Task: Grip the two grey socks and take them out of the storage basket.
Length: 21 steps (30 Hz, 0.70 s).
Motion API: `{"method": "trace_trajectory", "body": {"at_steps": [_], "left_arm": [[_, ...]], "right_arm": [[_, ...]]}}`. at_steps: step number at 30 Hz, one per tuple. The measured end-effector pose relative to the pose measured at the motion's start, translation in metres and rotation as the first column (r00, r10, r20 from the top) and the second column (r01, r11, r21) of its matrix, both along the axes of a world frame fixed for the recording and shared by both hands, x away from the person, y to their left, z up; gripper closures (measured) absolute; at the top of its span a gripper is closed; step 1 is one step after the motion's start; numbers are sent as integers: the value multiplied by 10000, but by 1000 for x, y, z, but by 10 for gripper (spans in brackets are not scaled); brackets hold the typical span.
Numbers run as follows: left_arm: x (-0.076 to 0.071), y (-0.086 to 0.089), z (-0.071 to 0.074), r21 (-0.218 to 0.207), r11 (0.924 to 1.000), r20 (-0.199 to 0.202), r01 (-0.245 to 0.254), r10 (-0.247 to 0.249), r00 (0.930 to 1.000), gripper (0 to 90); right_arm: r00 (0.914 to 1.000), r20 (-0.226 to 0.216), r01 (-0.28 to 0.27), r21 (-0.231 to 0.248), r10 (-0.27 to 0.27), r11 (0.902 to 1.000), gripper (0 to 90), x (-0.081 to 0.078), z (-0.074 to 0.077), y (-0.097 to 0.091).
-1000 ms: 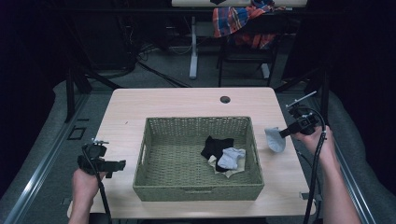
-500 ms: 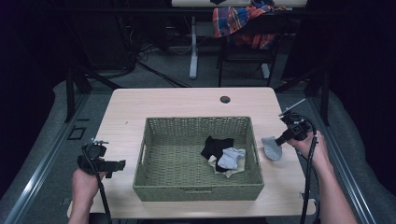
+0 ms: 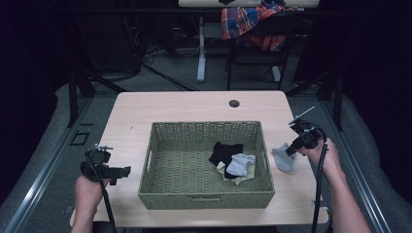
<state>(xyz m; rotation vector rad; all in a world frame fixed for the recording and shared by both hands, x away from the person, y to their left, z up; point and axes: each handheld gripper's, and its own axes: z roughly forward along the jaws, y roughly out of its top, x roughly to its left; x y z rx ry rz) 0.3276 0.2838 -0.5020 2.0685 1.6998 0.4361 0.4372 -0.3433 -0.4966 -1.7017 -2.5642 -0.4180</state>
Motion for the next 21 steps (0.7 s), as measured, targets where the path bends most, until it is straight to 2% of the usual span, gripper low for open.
{"method": "trace_trajectory", "body": {"at_steps": [1, 2, 6, 7, 10, 11, 15, 16, 17, 18, 19, 21], "left_arm": [[0, 0, 0, 13, 10000, -15, -5, 5, 10000, 2], [0, 0, 0, 13, 10000, -15, -5, 5, 10000, 2], [0, 0, 0, -5, 10000, -10, 17, -17, 10000, 2], [0, 0, 0, -2, 10000, -2, 14, -14, 10000, 2], [0, 0, 0, 5, 10000, -27, 14, -14, 10000, 2], [0, 0, 0, -5, 10000, -27, 12, -12, 10000, 2], [0, 0, 0, -3, 10000, -5, 9, -9, 10000, 2], [0, 0, 0, -3, 10000, -5, 9, -9, 10000, 2], [0, 0, 0, 0, 10000, 7, 15, -15, 10000, 2], [1, 0, 0, 4, 10000, 2, 16, -16, 10000, 2], [1, 0, 0, -5, 10000, -5, 22, -22, 10000, 2], [0, 0, 0, 1, 10000, 8, 11, -11, 10000, 2]], "right_arm": [[9999, 103, -11, 160, 9, 9999, 673, -1, 7, -1], [9999, 103, -11, 160, 9, 9999, 673, -1, 7, -1], [9992, 376, -132, 331, 120, 9994, 555, -5, 26, -4], [9980, 625, -161, 444, 133, 9989, 490, -7, 34, -4], [9943, 1062, -68, 555, 9, 9984, 410, -12, 49, -3], [9923, 1232, -190, 523, 124, 9984, 382, -14, 56, -3], [9824, 1859, -341, 899, 168, 9954, 270, -22, 77, 1], [9824, 1859, -341, 899, 168, 9954, 270, -22, 77, 1], [9764, 2135, -586, 1098, 340, 9922, 225, -26, 86, 6], [9764, 2135, -586, 1098, 340, 9922, 225, -26, 86, 6], [9727, 2261, -760, 963, 525, 9924, 205, -28, 91, 9], [9665, 2439, -1084, 1029, 805, 9888, 158, -32, 99, 18]]}}
